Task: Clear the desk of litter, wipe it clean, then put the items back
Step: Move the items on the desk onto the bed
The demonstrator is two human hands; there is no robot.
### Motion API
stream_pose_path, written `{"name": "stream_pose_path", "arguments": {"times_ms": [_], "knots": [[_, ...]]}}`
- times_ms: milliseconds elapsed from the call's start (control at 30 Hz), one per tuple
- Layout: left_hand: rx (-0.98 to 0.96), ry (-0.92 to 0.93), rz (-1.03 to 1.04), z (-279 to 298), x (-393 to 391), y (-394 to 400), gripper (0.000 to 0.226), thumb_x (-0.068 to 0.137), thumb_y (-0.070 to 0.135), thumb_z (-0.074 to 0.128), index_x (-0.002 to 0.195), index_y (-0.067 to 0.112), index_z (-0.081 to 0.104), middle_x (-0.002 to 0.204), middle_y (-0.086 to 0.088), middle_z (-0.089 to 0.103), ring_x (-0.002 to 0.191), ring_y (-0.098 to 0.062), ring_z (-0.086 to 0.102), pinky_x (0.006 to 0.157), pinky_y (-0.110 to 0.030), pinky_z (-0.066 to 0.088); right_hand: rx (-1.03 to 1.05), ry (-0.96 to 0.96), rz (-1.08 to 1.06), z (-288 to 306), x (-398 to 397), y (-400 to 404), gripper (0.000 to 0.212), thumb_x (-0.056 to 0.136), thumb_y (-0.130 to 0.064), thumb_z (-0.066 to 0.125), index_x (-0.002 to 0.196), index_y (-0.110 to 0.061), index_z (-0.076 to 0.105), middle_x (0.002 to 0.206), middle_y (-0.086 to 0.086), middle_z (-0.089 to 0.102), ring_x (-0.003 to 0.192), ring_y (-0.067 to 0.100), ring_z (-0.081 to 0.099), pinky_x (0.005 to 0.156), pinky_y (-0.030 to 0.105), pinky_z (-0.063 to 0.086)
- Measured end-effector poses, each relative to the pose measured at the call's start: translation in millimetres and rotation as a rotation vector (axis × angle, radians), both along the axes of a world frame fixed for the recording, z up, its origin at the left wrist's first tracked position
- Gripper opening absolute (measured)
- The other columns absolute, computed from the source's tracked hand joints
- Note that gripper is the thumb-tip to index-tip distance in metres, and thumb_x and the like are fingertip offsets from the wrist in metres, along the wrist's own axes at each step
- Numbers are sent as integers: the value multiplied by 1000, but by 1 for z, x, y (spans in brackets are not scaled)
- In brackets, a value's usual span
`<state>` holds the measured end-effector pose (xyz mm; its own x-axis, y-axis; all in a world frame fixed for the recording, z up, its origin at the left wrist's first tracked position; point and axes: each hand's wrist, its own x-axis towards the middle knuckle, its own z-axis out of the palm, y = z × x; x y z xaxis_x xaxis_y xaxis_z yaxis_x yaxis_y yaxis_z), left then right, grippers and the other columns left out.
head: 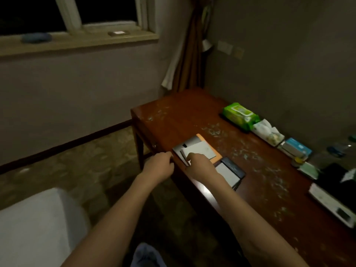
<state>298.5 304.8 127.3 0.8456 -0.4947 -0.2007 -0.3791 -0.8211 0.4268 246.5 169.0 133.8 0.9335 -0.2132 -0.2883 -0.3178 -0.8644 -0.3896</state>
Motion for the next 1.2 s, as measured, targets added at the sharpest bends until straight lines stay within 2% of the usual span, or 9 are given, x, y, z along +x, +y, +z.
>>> {"name": "stream_pose_path", "arguments": {"times_ms": [100,267,533,633,767,900,1000,1100,1200], "knots": [[-4,13,-69,-7,45,-21,28,93,24,47,119,16,54,114,-6,60,101,-25,60,84,-39,52,-22,62,-74,-8,24,-13,29,96,-20,53,122,-6,54,113,14,61,98,28,59,75,34,47],[6,39,-193,-21,125,-51,36,95,24,49,130,15,49,127,-7,55,111,-24,54,90,-39,49,8,62,-280,-36,73,-31,31,94,-13,51,123,-4,53,120,15,58,105,29,55,88,42,50],[15,174,-329,-57,178,-105,35,92,24,56,124,10,52,120,-10,57,106,-25,56,80,-32,45,64,86,-680,-67,80,-55,38,93,-13,49,131,-9,52,126,10,59,110,25,57,83,35,49],[26,278,-363,-82,166,-125,42,90,29,61,124,8,51,121,-11,56,108,-27,56,84,-33,47,105,107,-824,-83,69,-60,37,91,-14,50,128,-9,55,121,10,62,106,25,59,80,32,48],[49,295,-326,-110,156,-150,57,85,33,68,129,7,43,127,-14,48,115,-29,50,93,-39,47,184,113,-935,-105,64,-69,29,88,-14,53,115,-8,61,112,12,64,100,26,60,71,29,46],[87,251,-250,-127,158,-170,81,81,35,73,141,9,27,139,-16,36,128,-32,39,98,-42,42,267,104,-1013,-122,67,-79,32,90,-13,54,121,-6,59,118,12,62,106,25,58,80,27,44],[210,219,-213,-142,162,-180,95,74,41,77,144,11,20,141,-17,33,129,-33,35,97,-47,42,336,95,-1047,-132,73,-84,37,91,-10,54,128,-6,54,123,11,59,111,23,56,88,27,45],[333,166,-210,-153,162,-183,90,73,37,78,140,12,23,138,-16,30,126,-34,34,97,-51,42,391,95,-1082,-142,79,-90,40,91,-8,54,131,-5,51,123,12,58,111,23,56,89,27,45],[369,231,-165,-157,168,-190,83,72,32,80,132,10,28,134,-18,37,122,-36,42,95,-51,43,439,107,-1137,-148,84,-98,38,90,-7,56,127,-2,51,122,14,57,108,25,56,84,25,45]]}}
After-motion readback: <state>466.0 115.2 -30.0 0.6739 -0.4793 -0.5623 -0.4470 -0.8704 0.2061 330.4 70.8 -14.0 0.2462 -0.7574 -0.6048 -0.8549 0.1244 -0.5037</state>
